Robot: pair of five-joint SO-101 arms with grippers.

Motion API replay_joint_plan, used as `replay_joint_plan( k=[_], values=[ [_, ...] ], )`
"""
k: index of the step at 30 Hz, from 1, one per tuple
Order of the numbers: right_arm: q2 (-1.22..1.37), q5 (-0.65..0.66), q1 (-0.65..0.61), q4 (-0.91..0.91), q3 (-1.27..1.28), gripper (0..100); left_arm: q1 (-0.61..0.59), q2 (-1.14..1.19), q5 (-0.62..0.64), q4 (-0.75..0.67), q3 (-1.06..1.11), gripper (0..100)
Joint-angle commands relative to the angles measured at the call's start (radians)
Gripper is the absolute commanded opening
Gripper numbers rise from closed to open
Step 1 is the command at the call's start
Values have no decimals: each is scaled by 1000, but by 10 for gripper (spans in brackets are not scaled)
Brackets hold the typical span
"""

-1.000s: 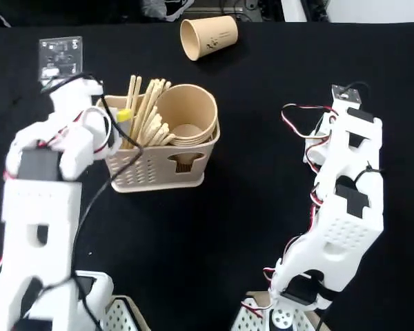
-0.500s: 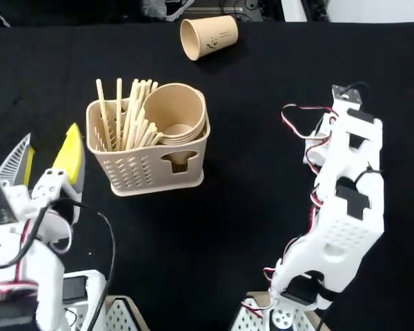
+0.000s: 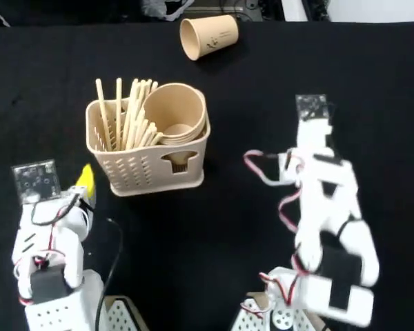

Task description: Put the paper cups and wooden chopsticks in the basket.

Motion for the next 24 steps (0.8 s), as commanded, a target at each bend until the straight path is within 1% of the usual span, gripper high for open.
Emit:
replay_joint_plan(
  k=[1,3,4,6,7,10,13,15,18,24],
  values=[
    [-142,3,-37,-172,125,11,-71,-11,-75,-106,130,160],
    [-183,0,-57,-285,202,12,-128,-11,-75,-163,217,131],
    [-200,3,-66,-344,242,12,-148,-6,-74,-164,220,123],
    [-226,5,-86,-479,323,12,-194,-8,-75,-120,217,116],
    [-240,2,-98,-551,363,12,-199,-8,-75,-106,219,116],
    [-260,5,-121,-766,475,12,-188,-5,-71,-80,219,116],
    [-260,5,-121,-982,573,12,-113,-2,-71,-57,219,116],
    [-260,5,-121,-1088,622,12,-51,-2,-71,-31,219,116],
    [-260,0,-127,-1171,665,12,7,-2,-75,9,219,116],
    [-260,5,-198,-1174,713,12,13,2,-71,17,219,116]
  ],
)
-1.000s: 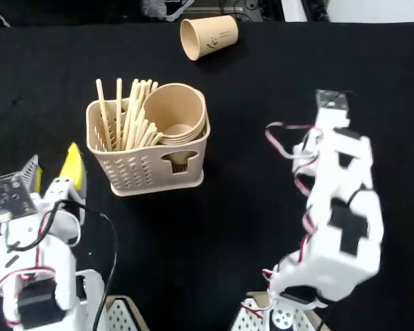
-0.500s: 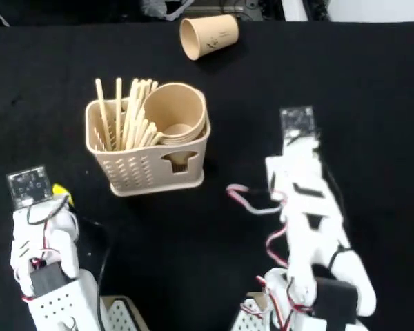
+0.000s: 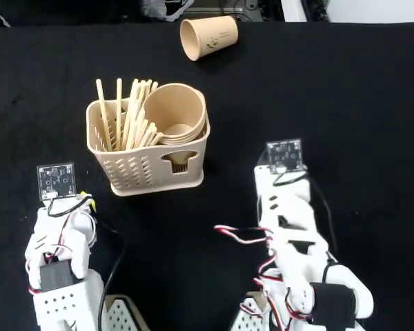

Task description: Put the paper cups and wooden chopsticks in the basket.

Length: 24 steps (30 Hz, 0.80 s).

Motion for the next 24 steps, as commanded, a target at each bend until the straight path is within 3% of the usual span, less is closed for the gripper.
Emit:
replay_joint_plan(
  k=[1,24],
  values=[
    [-28,5,-37,-23,28,12,10,0,-5,2,18,116],
    [-28,3,-41,-21,76,12,5,0,-5,2,18,114]
  ],
)
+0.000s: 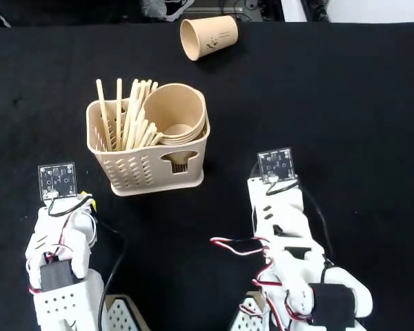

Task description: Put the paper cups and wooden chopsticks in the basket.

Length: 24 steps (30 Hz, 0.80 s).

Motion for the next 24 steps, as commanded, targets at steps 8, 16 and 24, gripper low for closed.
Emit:
replay_joint_plan(
  k=[8,16,24],
  values=[
    [-33,-3,-8,-18,15,12,5,0,-3,2,18,114],
    [-33,-5,-6,-18,15,12,5,0,-3,0,18,113],
    [-33,-5,-2,-18,15,12,4,0,-3,2,18,113]
  ],
)
